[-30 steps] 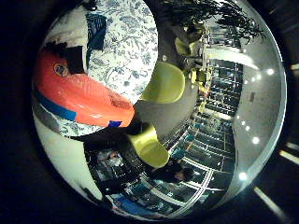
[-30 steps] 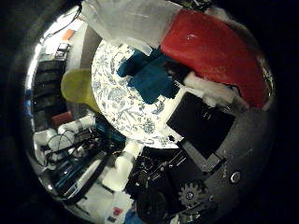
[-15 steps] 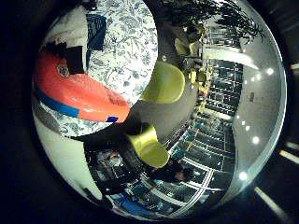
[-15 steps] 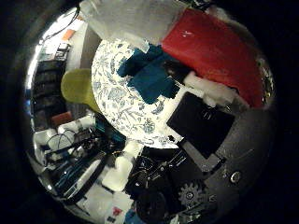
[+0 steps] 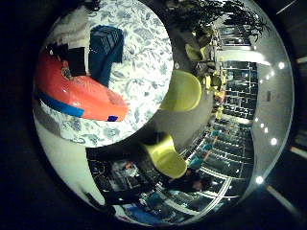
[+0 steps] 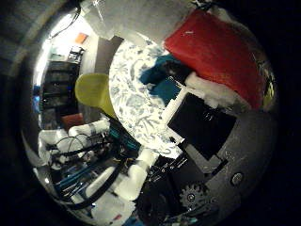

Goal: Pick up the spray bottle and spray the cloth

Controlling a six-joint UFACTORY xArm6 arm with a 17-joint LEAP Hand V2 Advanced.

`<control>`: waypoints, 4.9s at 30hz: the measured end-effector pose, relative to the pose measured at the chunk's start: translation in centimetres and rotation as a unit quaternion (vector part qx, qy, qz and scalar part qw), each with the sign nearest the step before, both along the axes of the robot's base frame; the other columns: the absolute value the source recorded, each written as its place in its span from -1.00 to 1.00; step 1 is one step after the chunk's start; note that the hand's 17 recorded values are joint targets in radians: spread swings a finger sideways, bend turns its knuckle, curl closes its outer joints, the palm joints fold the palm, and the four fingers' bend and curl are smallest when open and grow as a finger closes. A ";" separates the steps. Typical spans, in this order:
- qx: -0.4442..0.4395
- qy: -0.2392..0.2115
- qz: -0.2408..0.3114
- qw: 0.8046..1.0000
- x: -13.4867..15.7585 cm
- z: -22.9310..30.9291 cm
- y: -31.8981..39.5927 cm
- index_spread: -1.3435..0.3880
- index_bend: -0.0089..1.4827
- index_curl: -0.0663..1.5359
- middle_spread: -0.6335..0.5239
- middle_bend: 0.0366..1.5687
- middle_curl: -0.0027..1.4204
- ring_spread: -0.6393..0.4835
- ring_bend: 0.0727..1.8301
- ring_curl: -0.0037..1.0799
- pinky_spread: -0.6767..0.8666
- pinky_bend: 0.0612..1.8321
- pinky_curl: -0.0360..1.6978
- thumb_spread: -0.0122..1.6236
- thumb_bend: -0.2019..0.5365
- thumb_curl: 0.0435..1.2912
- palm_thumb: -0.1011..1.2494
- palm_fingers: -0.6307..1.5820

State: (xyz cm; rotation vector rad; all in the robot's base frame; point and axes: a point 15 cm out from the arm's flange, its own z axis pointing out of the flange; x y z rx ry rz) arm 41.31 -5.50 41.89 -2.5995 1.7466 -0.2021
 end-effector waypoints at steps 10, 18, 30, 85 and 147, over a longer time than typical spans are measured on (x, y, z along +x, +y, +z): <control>0.155 -0.092 0.004 0.984 3.0 3.5 7.3 0.35 0.62 -0.05 -0.03 0.74 -0.15 -0.15 0.58 0.13 -0.39 0.40 0.06 0.23 -0.49 0.01 0.73 0.66; 0.283 -0.136 -0.019 0.949 5.9 3.6 11.8 0.35 0.63 -0.05 -0.03 0.74 -0.15 -0.15 0.58 0.14 -0.39 0.40 0.06 0.23 -0.49 0.02 0.74 0.66; 0.384 -0.127 -0.035 0.914 6.8 -4.4 16.6 0.35 0.63 -0.05 -0.03 0.74 -0.15 -0.15 0.58 0.14 -0.39 0.40 0.06 0.23 -0.49 0.04 0.75 0.66; 0.430 -0.094 0.019 0.898 9.0 -13.3 21.9 0.35 0.63 -0.05 -0.03 0.73 -0.14 -0.15 0.58 0.13 -0.39 0.39 0.07 0.24 -0.49 0.06 0.71 0.66; 0.382 -0.092 0.034 0.919 2.7 -15.5 15.6 0.27 -0.66 -0.30 0.00 -0.21 -0.34 0.01 -0.05 -0.17 -0.18 0.14 -0.25 0.25 -0.53 -0.43 0.16 -0.27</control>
